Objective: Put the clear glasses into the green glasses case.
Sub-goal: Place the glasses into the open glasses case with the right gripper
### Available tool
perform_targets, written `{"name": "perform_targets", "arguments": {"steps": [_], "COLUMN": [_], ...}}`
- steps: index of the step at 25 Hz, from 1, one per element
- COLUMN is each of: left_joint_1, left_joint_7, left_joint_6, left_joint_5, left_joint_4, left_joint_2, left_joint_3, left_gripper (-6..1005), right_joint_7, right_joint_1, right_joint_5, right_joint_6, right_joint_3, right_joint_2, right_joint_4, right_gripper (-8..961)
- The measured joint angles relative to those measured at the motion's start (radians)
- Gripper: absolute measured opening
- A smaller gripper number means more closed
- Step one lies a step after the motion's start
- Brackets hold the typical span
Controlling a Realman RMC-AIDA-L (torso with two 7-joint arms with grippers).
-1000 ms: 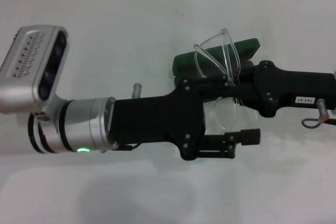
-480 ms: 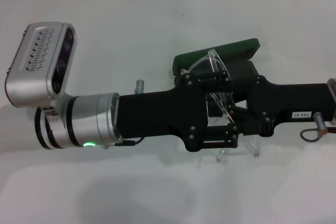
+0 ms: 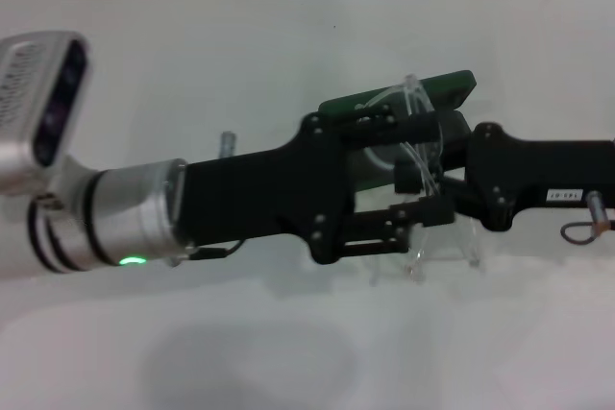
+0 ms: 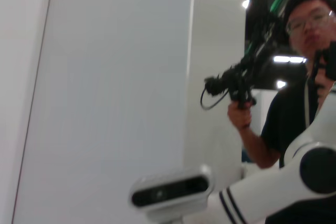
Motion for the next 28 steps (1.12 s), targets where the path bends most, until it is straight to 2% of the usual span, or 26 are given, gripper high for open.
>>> {"name": "perform_targets", "arguments": {"steps": [4, 7, 12, 16, 20, 23, 28], "left_joint_1": [0.047, 0.080, 0.126, 0.162, 0.169, 0.171, 0.170], "left_joint_7": [0.004, 0.007, 0.011, 0.015, 0.016, 0.017, 0.017], "left_joint_6": [0.031, 0.040, 0.041, 0.034, 0.029, 0.009, -0.012], "left_joint_5": [-0.005, -0.002, 0.002, 0.001, 0.001, 0.001, 0.000], "left_joint_4": [0.038, 0.055, 0.047, 0.038, 0.027, 0.017, 0.011], "left_joint_2": [0.015, 0.017, 0.020, 0.028, 0.030, 0.030, 0.030], "left_joint_3": [-0.021, -0.061, -0.151, -0.183, -0.201, -0.205, -0.206], "left_gripper": [711, 711, 711, 711, 711, 711, 711], "right_joint_7": [0.000, -0.001, 0.015, 0.127, 0.236, 0.267, 0.325], "right_joint_1": [-0.010, -0.031, -0.089, -0.122, -0.108, -0.074, -0.025], "right_joint_5": [-0.002, -0.002, -0.045, -0.206, -0.410, -0.537, -0.727], "right_joint_6": [0.038, 0.104, 0.231, 0.255, 0.264, 0.282, 0.407], "right_joint_3": [0.043, 0.050, 0.005, -0.058, -0.140, -0.207, -0.358], "right_joint_2": [0.000, 0.004, 0.010, 0.012, 0.013, 0.014, 0.018], "right_joint_4": [-0.013, -0.070, -0.316, -0.610, -0.826, -0.899, -0.898], "right_gripper": [117, 117, 117, 117, 118, 118, 118]}}
